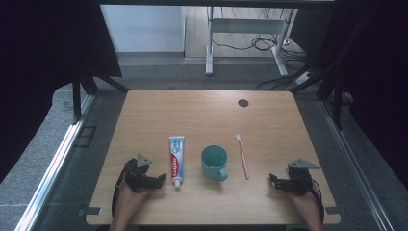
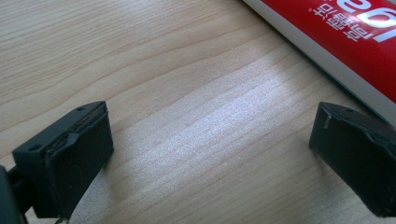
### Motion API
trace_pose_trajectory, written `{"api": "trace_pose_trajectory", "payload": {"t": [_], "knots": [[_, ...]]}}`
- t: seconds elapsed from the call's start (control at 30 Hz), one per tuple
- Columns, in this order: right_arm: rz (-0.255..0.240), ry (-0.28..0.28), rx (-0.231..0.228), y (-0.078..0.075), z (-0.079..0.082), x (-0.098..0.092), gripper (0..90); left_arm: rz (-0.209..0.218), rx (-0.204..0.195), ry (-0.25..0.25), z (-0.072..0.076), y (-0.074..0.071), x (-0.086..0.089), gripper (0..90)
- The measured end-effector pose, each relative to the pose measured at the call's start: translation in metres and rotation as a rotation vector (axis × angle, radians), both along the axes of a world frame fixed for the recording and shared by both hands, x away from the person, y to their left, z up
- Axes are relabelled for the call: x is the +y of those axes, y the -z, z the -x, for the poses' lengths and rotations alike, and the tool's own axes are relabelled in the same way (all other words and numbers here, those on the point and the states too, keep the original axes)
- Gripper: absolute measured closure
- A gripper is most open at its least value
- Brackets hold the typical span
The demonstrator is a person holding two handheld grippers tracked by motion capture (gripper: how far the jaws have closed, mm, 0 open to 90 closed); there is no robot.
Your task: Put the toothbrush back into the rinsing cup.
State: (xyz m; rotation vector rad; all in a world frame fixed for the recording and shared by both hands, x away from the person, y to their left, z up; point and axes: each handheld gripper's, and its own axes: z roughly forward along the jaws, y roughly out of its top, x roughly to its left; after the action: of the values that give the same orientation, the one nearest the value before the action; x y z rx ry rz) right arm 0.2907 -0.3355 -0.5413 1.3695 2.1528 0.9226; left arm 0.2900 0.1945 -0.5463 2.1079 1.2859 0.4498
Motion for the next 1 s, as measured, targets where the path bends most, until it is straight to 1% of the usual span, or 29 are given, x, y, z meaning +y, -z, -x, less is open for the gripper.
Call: {"api": "trace_pose_trajectory", "payload": {"t": [0.6,0.93,1.0], "knots": [[0.002,-0.010,0.000,-0.0001,0.0001,0.0002,12.4,0.000,0.000,0.000,0.0000,0.0000,0.0000,0.0],[0.002,-0.004,-0.001,-0.0001,0.0008,0.0007,12.5,0.000,0.000,0.000,-0.0001,-0.0001,0.0001,0.0],[0.004,-0.011,0.012,-0.0014,0.0011,0.0012,12.6,0.000,0.000,0.000,0.0000,-0.0001,0.0001,0.0]]}}
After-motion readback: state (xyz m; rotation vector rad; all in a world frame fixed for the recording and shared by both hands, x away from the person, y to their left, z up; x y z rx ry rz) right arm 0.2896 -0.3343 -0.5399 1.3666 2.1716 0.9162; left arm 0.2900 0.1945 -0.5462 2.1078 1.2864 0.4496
